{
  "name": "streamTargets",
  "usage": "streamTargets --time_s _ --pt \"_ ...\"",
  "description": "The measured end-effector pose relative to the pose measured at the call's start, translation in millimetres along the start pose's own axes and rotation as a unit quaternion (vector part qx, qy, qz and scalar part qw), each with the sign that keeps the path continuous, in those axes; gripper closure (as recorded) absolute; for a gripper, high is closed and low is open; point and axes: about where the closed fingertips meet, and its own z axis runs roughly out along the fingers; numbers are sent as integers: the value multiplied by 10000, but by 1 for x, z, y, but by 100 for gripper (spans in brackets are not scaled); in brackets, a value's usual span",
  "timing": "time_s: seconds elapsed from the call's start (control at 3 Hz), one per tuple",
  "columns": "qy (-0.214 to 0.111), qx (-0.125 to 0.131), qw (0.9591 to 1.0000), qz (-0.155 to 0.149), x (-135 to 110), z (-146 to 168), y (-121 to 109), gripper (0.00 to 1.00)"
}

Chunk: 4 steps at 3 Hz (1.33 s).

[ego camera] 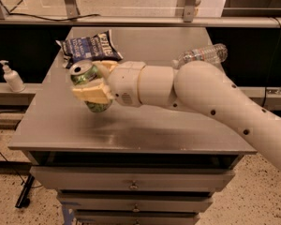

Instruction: Place green can upright

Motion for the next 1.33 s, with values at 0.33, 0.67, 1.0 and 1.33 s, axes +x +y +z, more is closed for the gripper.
streamTargets --time_s 0.33,0.67,1.0,1.33 --pt "184 139 9997 6 -11 3 2 100" --pt "279 179 9993 197 -25 4 1 82" --pt "343 197 9987 323 -37 3 -2 59" --pt "369 218 9984 359 -42 1 -5 36"
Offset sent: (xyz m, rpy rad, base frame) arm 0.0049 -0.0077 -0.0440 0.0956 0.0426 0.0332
